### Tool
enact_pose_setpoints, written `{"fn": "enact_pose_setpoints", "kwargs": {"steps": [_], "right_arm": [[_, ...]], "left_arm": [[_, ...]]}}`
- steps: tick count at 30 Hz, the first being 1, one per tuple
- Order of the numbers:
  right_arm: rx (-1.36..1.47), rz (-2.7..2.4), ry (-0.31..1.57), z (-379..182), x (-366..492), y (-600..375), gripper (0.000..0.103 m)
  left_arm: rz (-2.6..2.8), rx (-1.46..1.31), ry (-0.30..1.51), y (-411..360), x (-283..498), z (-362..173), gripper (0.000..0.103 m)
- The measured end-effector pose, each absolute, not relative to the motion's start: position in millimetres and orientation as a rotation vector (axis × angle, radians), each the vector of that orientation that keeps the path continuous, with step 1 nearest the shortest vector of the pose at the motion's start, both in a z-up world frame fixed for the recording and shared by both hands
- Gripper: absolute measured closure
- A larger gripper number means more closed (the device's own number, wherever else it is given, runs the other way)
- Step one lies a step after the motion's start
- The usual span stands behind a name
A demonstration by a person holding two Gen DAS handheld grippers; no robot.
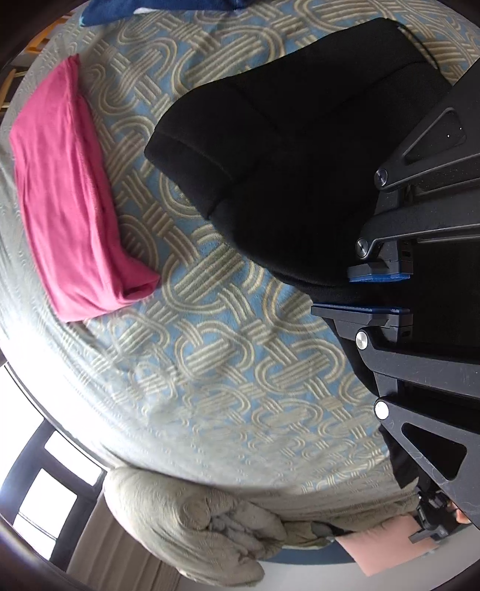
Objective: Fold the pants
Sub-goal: 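Lift the held trouser legs with both grippers and fold them over the waistband, then open both grippers to release the folded trousers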
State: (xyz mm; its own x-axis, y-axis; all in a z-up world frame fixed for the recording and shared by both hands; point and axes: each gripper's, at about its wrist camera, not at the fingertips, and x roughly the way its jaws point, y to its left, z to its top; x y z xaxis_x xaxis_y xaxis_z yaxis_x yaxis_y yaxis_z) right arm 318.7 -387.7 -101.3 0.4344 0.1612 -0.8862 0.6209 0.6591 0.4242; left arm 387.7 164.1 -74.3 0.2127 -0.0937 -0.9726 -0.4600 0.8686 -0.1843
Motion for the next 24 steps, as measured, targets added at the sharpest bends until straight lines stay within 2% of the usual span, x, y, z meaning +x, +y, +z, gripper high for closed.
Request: {"fn": "enact_pose_setpoints", "kwargs": {"steps": [4, 7, 12, 20, 21, 24], "right_arm": [[0.873, -0.326, 1.134, -106.9, 326.8, -398.2, 0.091], [0.887, -0.312, 1.111, -99.7, 329.8, -410.1, 0.082], [0.701, -0.364, 1.006, -62.5, 318.6, -421.4, 0.056], [0.454, -0.352, 1.016, -43.4, 270.1, -433.6, 0.055], [0.436, -0.353, 1.025, -43.8, 261.7, -436.6, 0.055], [0.419, -0.349, 1.055, -49.4, 245.7, -442.9, 0.054]], "left_arm": [[0.266, -0.506, 1.358, 166.0, 396.9, -76.8, 0.096], [0.249, -0.516, 1.347, 167.7, 402.8, -73.8, 0.096], [0.182, -0.514, 1.32, 168.0, 407.4, -68.5, 0.096], [0.148, -0.509, 1.277, 187.7, 402.2, -48.7, 0.094], [0.172, -0.502, 1.257, 192.6, 402.2, -44.5, 0.093], [0.258, -0.445, 1.191, 211.8, 399.6, -28.0, 0.076]]}}
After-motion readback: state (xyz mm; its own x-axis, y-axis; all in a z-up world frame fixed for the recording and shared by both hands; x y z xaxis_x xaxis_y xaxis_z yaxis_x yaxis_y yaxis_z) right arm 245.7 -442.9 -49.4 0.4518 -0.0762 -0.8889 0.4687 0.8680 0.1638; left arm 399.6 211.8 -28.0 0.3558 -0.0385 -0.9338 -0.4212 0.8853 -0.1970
